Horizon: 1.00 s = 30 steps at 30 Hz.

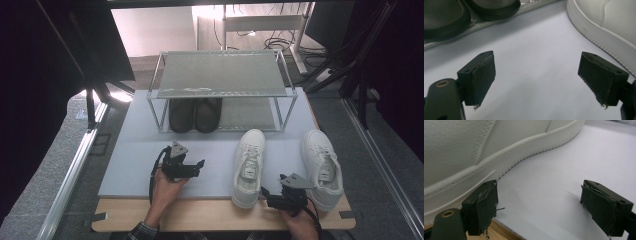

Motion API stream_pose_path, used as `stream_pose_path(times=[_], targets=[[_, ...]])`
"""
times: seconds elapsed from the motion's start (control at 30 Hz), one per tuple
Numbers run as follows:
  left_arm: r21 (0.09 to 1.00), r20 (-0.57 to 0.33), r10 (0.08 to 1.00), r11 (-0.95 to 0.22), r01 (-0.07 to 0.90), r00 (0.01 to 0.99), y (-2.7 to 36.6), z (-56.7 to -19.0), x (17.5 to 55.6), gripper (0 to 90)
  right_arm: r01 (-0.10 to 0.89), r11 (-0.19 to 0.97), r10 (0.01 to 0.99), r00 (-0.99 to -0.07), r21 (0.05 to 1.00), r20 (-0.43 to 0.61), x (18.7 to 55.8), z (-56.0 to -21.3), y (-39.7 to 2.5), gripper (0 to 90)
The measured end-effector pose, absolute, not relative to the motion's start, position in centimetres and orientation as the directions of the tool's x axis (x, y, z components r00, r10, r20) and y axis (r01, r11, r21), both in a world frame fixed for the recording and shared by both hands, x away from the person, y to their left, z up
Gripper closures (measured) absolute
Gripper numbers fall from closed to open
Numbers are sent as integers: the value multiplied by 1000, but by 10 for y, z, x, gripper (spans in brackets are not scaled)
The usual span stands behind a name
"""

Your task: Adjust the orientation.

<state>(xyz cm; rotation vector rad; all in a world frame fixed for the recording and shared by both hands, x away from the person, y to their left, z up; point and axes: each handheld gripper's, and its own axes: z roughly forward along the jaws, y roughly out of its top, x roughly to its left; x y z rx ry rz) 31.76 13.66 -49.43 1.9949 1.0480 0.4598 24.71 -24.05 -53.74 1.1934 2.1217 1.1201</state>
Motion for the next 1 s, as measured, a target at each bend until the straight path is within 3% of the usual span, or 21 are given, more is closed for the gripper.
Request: stream_pose_path(times=[0.5,0.8,1.0], targets=[[821,-65,823,-277,499,564,170,-507,277,119,482,293,855,-519,826,0,247,-537,-240,148],[789,23,848,-340,512,529,175,-529,259,118,482,291,856,-518,827,1,247,-537,-240,149],[794,-4,851,-316,519,525,179,-539,256,117,483,287,857,-515,827,3,247,-537,-240,150]])
